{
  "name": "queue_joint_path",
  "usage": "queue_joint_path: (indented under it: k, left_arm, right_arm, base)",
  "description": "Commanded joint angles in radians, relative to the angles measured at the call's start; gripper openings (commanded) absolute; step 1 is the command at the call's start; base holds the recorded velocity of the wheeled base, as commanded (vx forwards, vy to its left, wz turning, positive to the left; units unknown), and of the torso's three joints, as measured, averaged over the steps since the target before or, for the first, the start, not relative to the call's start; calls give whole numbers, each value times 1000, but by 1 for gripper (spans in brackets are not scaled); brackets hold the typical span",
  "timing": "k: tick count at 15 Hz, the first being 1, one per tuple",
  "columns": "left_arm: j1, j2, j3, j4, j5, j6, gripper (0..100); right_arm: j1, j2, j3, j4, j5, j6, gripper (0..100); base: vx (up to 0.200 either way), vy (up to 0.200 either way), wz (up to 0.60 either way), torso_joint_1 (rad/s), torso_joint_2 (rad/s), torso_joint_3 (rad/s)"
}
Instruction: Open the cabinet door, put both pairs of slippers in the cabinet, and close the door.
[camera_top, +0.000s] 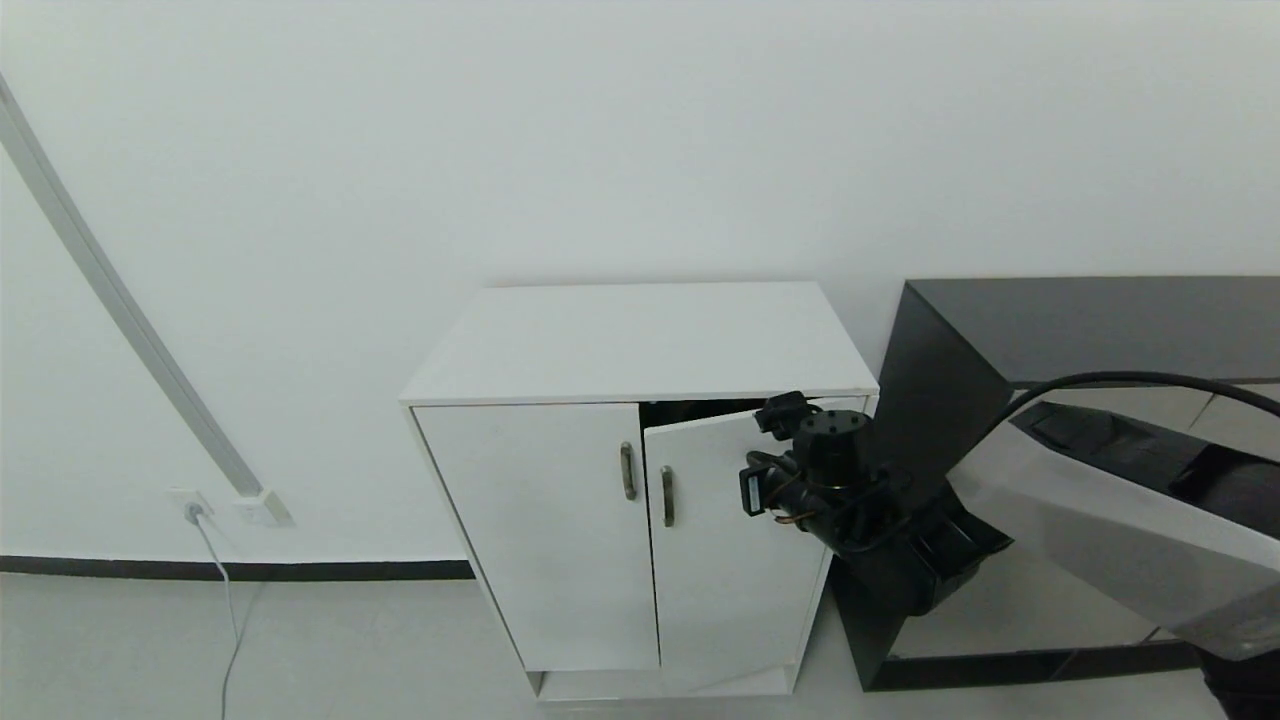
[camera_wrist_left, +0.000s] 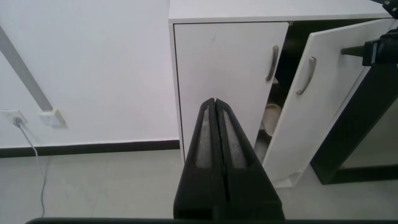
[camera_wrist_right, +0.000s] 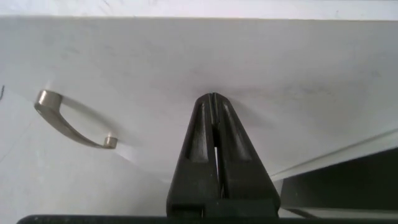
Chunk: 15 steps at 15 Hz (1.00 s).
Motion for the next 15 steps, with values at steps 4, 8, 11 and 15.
queue_joint_path:
  k: [4, 8, 11, 15]
  left_arm:
    - [-1, 1, 0, 0, 1, -1, 0]
    - [0, 1, 0, 0, 1, -1, 0]
    - [0, 1, 0, 0, 1, -1, 0]
    - [0, 1, 0, 0, 1, -1, 0]
  right_arm:
    - [-22, 48, -53, 0, 3, 0, 0]
    - [-31, 60, -80, 18, 3, 0, 0]
    - [-31, 59, -82, 18, 3, 0, 0]
    - [-31, 59, -94, 21, 3, 0, 0]
  base:
    - [0, 0, 0, 0, 0, 0]
    - [0, 0, 0, 0, 0, 0]
    - [0, 0, 0, 0, 0, 0]
    - [0, 0, 0, 0, 0, 0]
